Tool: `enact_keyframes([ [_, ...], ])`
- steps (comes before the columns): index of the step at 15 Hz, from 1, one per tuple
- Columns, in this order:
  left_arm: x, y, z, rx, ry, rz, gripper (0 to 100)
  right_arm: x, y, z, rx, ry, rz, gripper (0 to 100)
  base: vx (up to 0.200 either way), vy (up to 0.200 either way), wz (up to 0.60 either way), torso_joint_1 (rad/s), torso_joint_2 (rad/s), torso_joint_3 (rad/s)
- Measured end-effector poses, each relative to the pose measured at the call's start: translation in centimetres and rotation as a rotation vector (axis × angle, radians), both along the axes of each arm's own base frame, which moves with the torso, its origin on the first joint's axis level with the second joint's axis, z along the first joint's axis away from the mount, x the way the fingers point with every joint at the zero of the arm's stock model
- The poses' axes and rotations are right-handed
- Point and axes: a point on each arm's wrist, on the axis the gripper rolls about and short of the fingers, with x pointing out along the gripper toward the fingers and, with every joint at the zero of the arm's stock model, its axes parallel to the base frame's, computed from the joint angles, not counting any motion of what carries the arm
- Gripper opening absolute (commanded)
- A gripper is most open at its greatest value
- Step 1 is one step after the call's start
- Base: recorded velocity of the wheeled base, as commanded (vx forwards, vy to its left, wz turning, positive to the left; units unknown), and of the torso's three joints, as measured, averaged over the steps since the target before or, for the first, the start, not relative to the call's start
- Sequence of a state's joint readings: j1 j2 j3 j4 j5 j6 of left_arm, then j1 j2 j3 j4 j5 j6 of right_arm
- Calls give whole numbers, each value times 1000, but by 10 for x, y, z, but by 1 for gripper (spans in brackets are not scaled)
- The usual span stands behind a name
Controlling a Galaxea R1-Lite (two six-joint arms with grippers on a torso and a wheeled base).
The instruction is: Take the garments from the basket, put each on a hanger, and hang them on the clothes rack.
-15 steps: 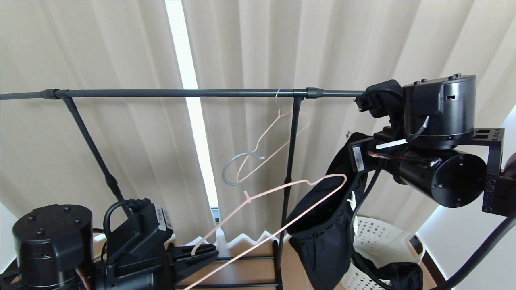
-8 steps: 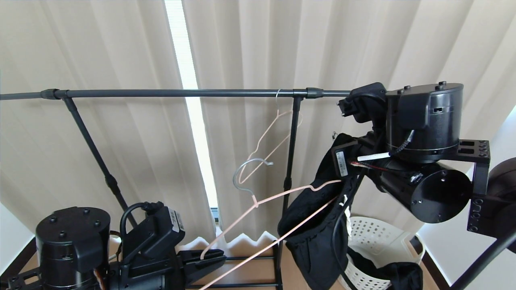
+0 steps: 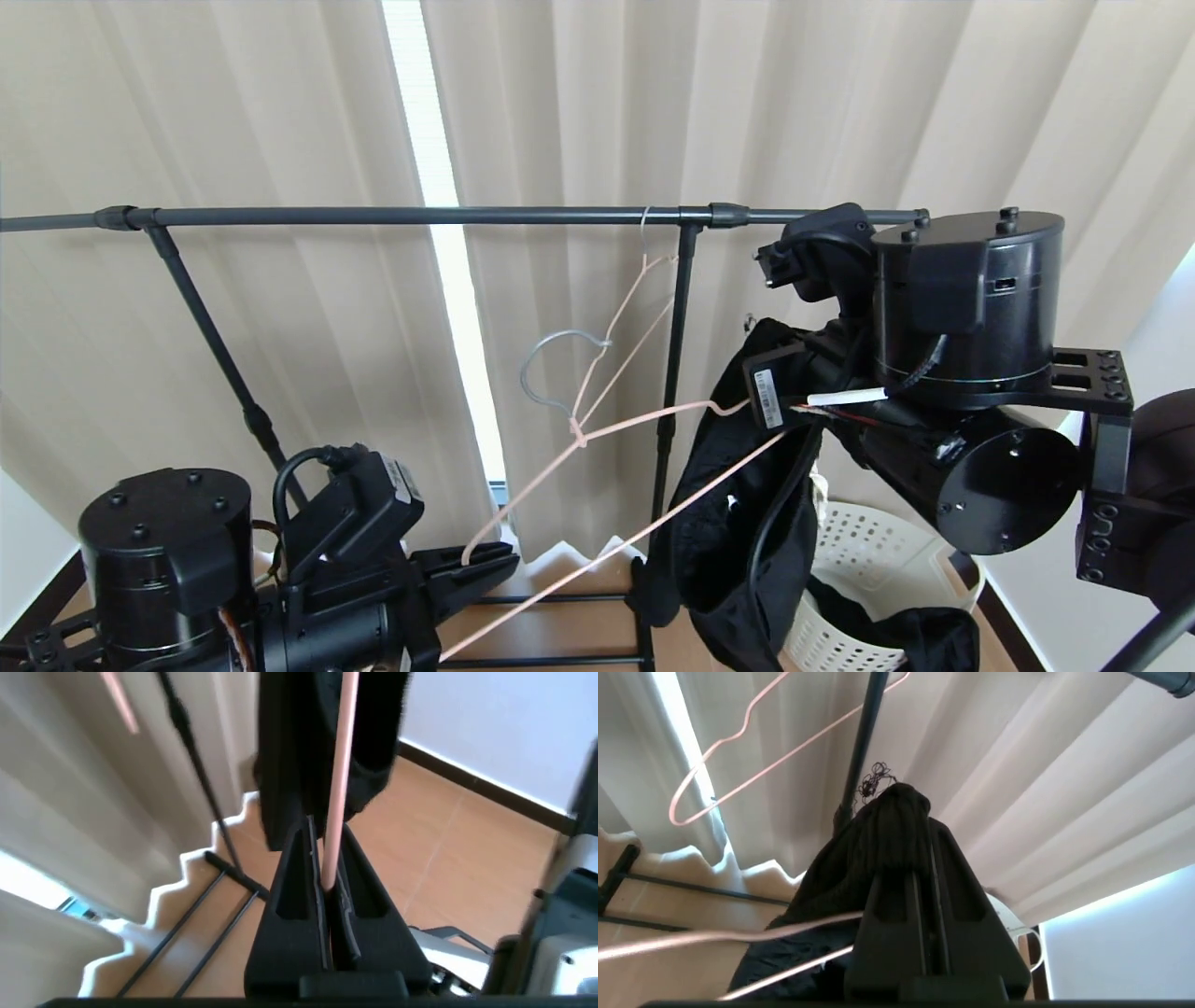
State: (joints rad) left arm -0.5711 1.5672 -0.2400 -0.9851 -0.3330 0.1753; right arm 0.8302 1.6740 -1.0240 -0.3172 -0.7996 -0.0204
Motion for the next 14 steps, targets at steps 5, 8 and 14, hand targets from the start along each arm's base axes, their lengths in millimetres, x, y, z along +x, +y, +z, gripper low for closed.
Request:
enact_keyframes([
  [5,11,10,1,6,-31,106,0,1,-5,8,15,-25,-39,0,0,0,0,0,0,0],
  [8,15,11,4,-4,-62,145,0,5,-3,11,41,-63,-75,0,0,0,0,0,0,0],
  [14,18,0,-4,-32,-95,113,0,-3,16,3,40,-57,-14,0,0,0,0,0,0,0],
])
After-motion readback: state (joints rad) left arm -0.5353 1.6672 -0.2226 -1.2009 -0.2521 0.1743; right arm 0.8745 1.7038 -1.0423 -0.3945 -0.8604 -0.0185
